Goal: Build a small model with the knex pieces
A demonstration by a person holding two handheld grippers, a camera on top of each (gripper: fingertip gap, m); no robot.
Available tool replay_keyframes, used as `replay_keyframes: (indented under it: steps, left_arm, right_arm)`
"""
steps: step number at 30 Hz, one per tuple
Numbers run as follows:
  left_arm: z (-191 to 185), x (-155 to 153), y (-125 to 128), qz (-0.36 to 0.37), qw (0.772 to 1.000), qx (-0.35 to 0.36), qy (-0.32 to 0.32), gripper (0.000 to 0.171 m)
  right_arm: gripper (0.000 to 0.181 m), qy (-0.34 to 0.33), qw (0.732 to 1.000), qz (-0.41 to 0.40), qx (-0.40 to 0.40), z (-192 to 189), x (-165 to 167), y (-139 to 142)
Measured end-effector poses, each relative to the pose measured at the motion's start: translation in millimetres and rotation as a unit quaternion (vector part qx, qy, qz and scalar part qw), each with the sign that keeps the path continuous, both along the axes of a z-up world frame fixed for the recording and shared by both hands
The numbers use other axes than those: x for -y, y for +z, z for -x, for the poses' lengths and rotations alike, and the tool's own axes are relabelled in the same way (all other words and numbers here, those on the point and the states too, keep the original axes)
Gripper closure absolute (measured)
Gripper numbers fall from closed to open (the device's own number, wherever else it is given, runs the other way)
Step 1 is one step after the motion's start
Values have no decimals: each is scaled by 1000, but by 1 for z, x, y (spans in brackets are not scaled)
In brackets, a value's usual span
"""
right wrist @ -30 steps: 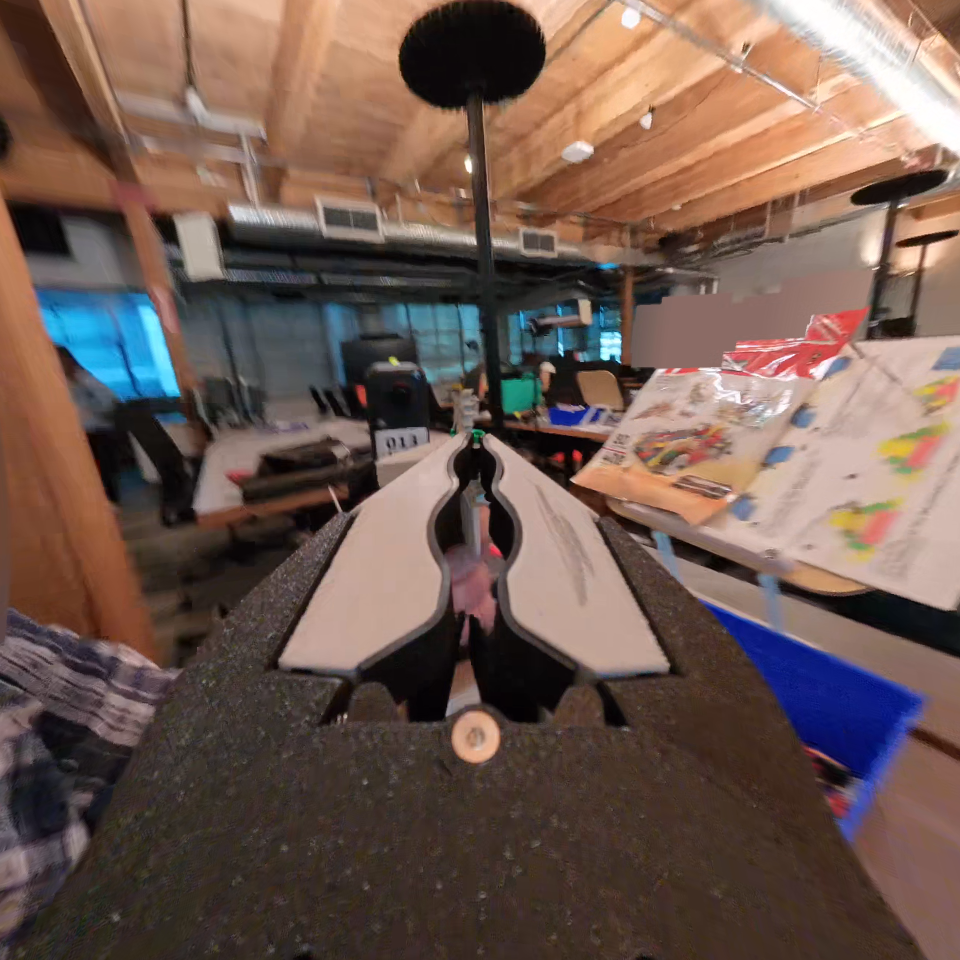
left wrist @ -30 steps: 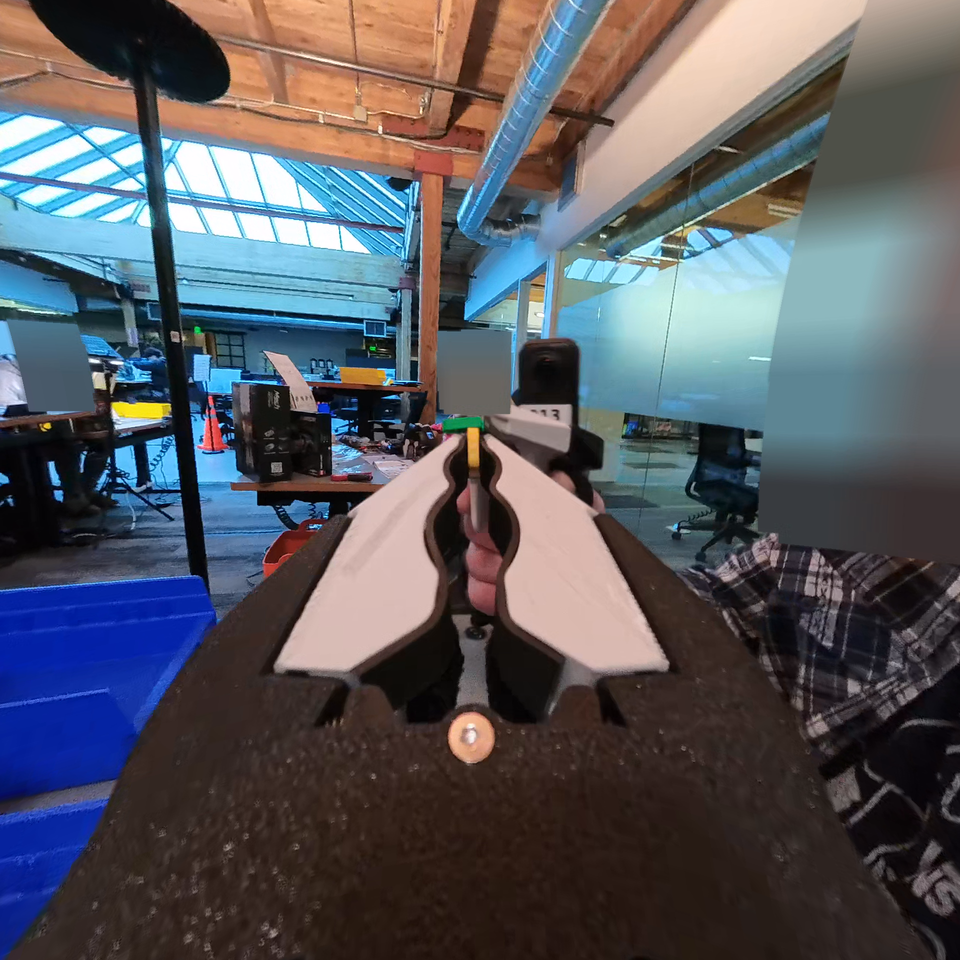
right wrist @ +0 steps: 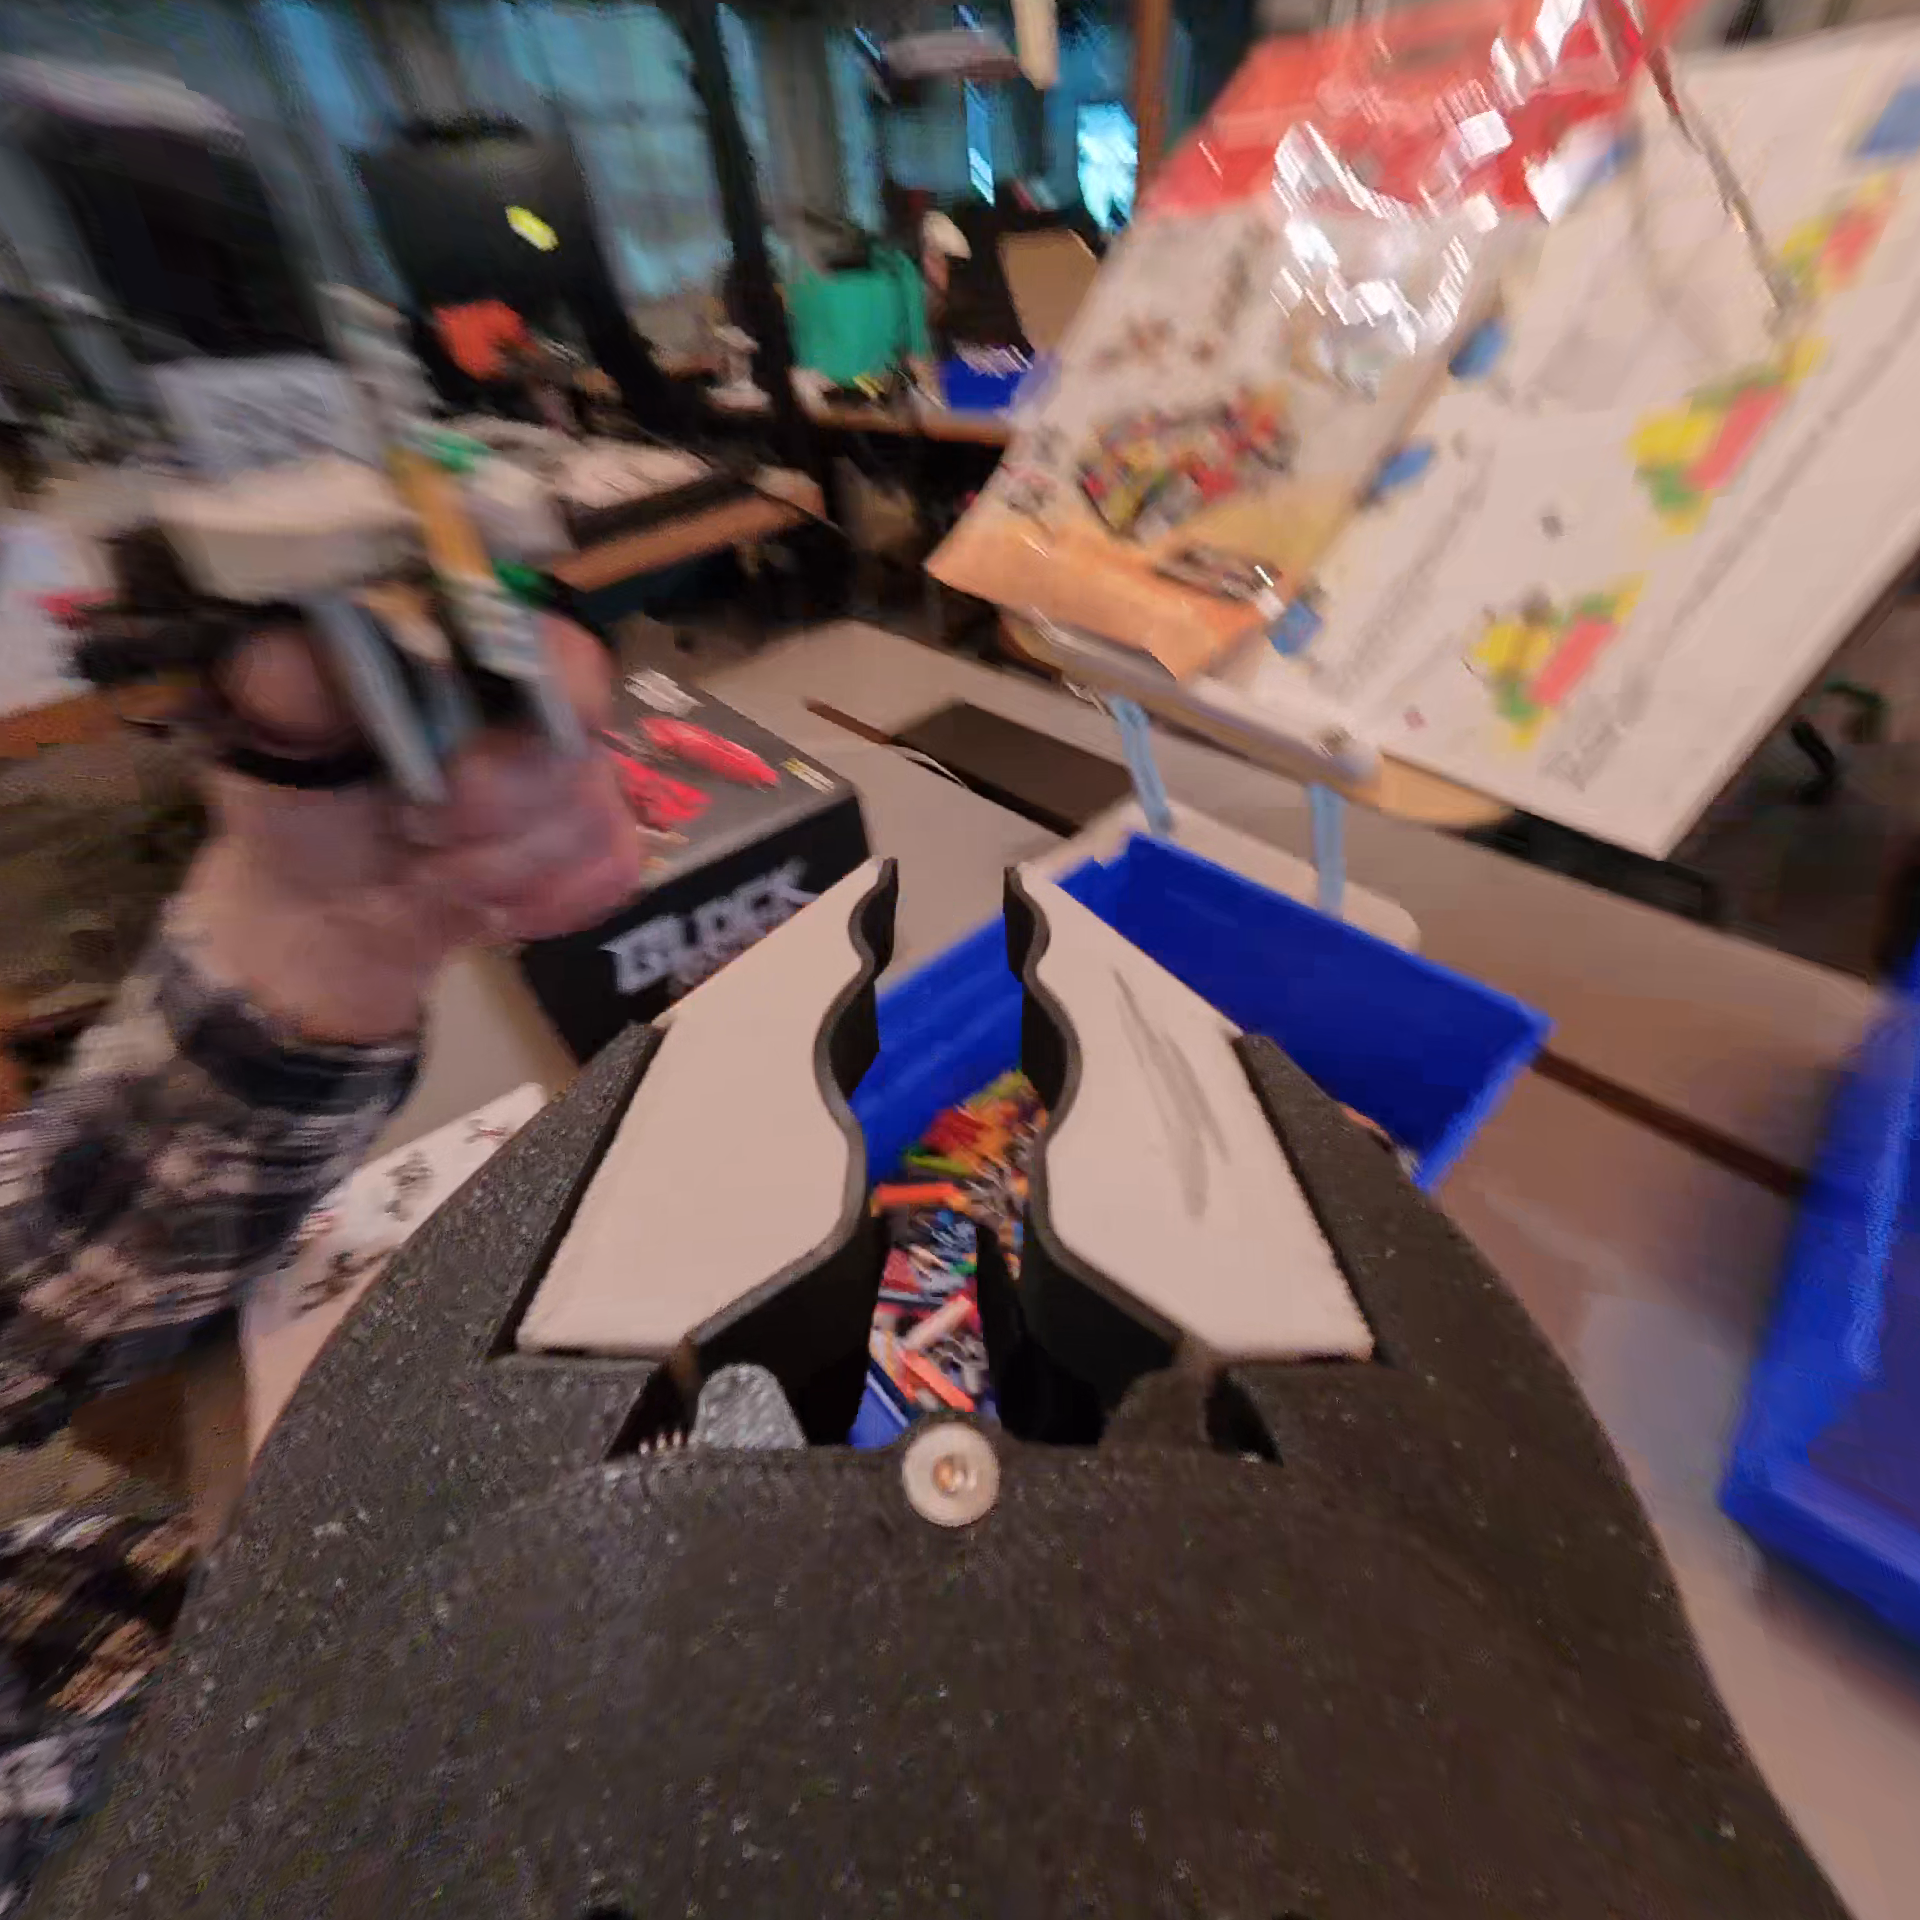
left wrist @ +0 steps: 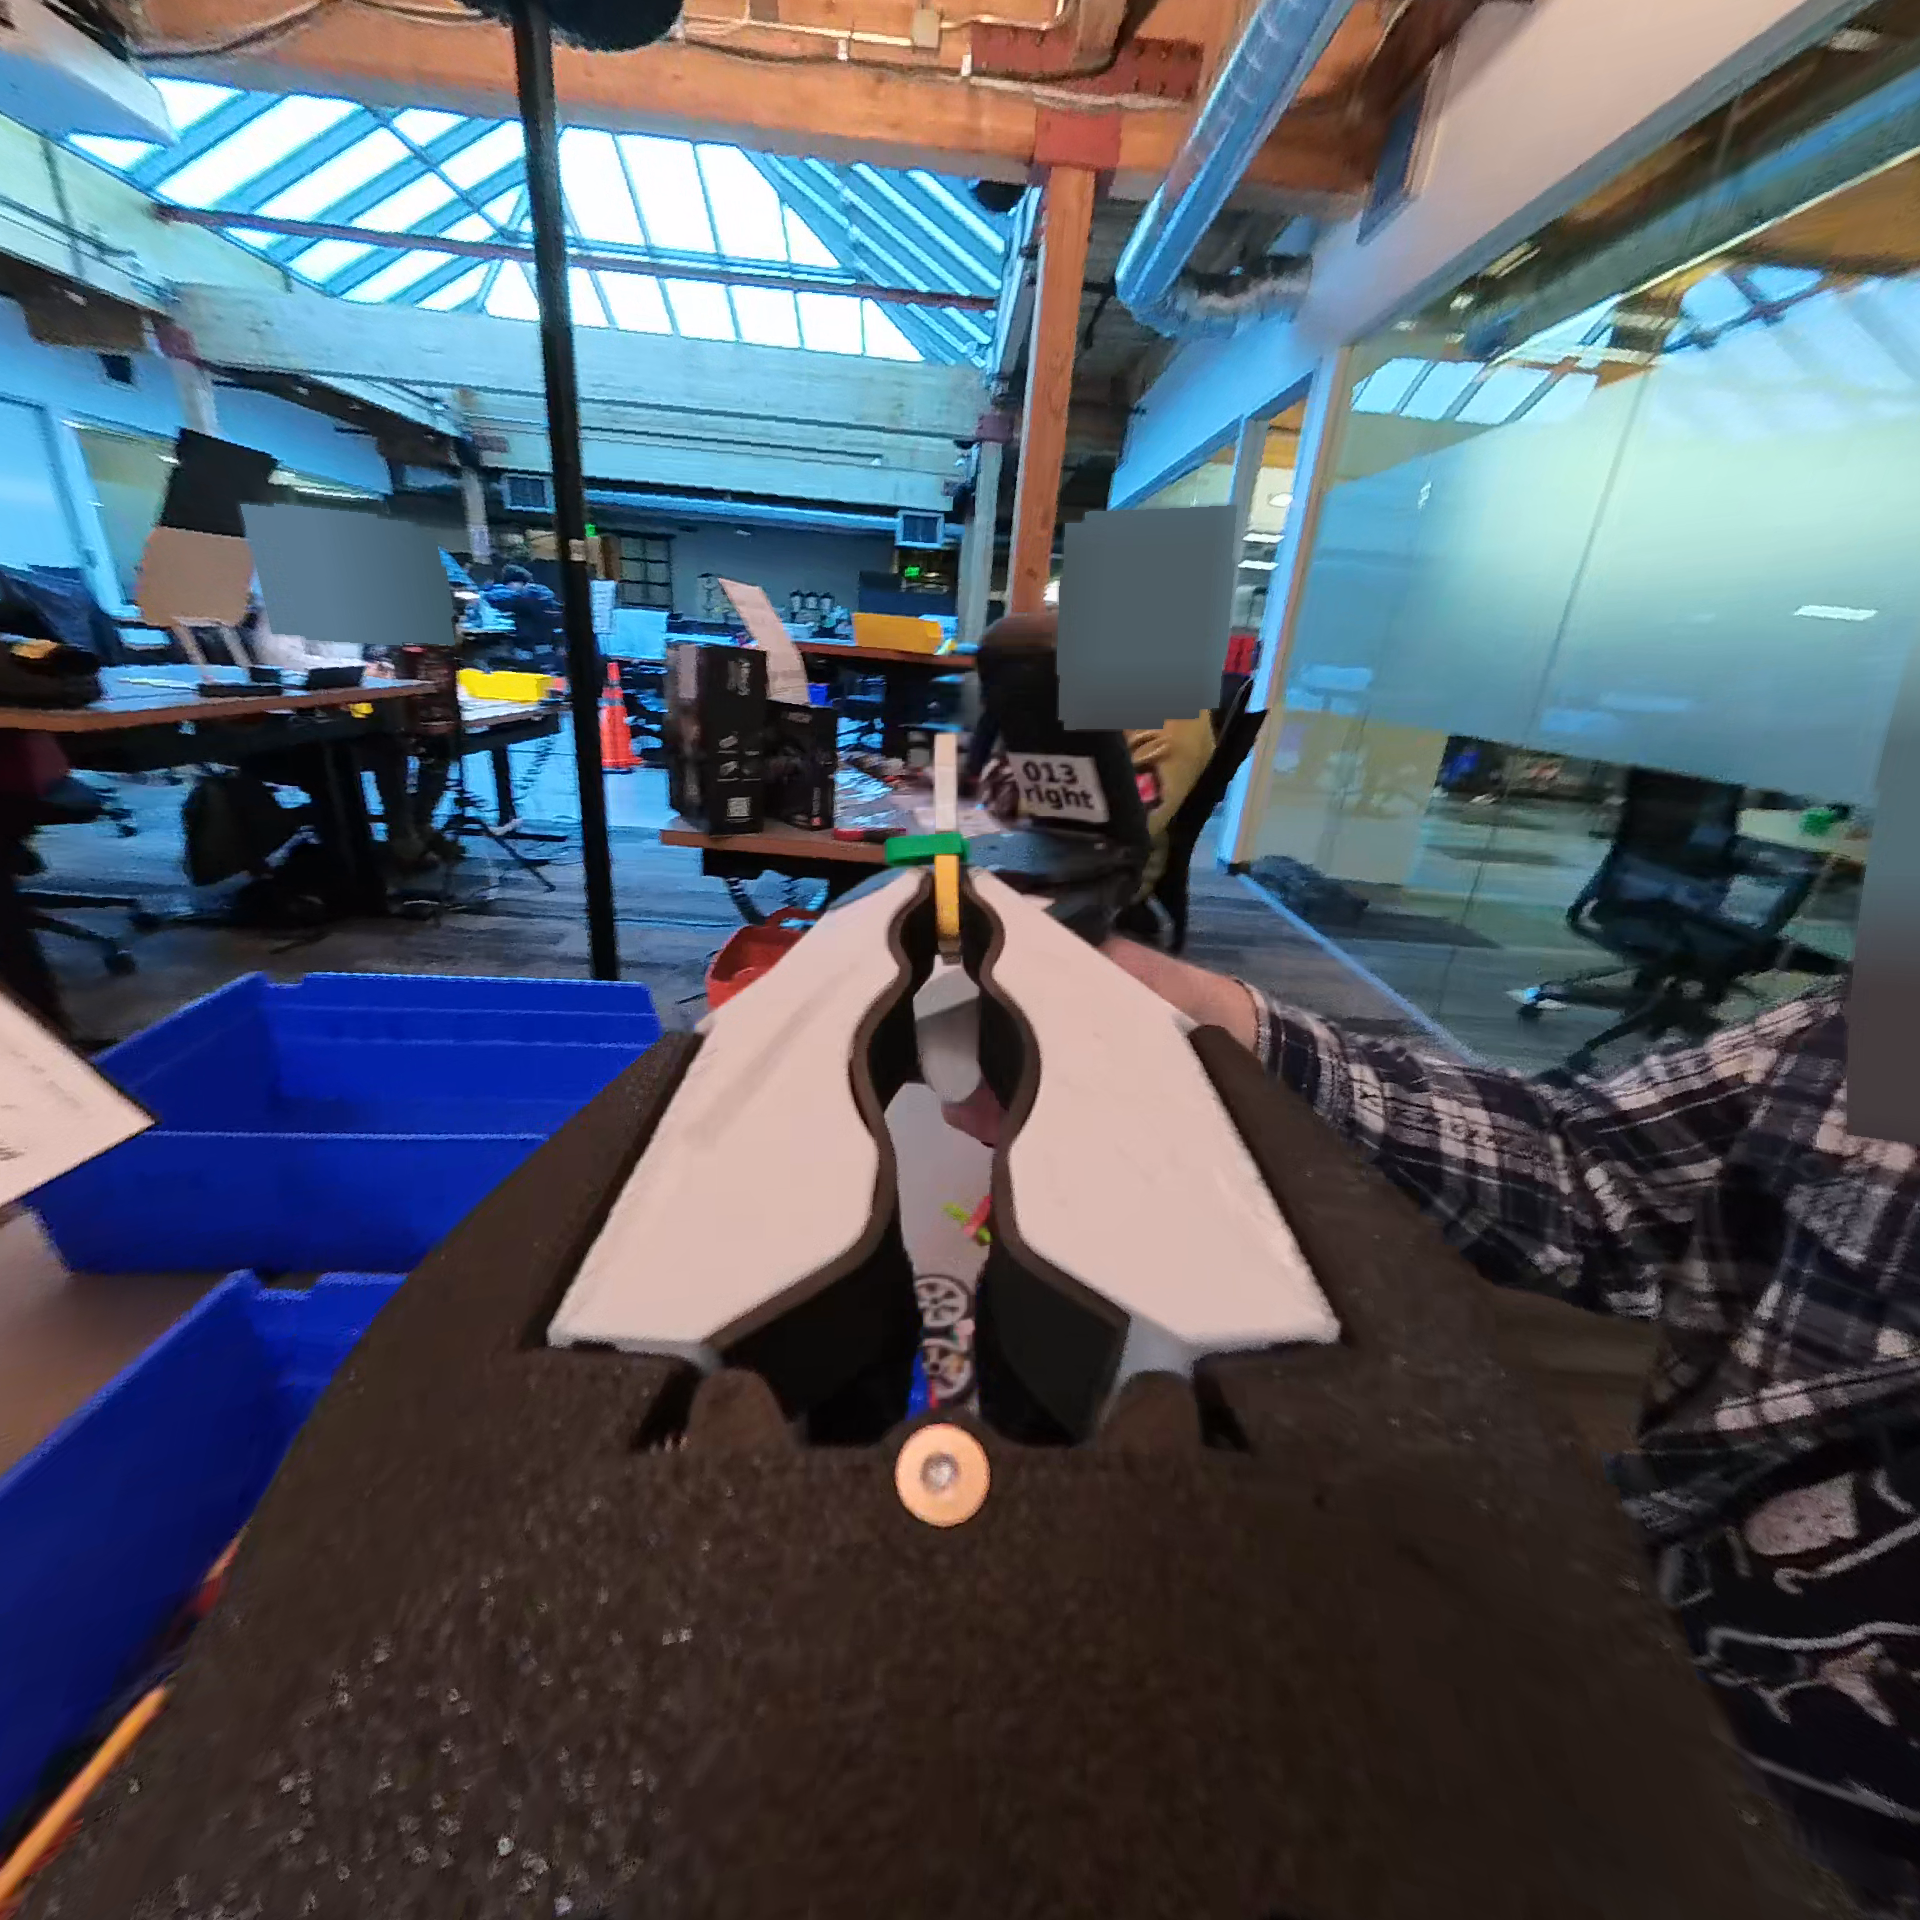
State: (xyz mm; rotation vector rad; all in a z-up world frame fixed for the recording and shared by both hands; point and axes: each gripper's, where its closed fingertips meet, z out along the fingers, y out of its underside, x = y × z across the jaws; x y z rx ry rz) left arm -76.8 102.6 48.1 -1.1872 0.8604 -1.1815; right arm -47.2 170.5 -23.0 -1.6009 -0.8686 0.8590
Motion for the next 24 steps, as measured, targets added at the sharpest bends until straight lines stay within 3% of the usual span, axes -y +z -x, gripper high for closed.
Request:
replay_keyframes:
  steps: [6,8,12,19,24]
  left_arm:
    - [-20,11,0,26,997,39,-64,171]
    - [-28,16,0,25,995,45,-80,171]
    - [-33,21,2,20,995,52,-82,169]
    - [-30,23,5,-17,997,35,-60,153]
    - [-30,31,6,-45,997,18,-59,152]
  right_arm:
    - [154,122,989,-36,-82,4,68,52]
    - [154,132,987,-43,-77,7,76,56]
    - [178,134,987,-66,-56,10,84,57]
    - [179,150,985,-70,-41,8,95,60]
    - [178,168,983,-63,-26,7,103,60]
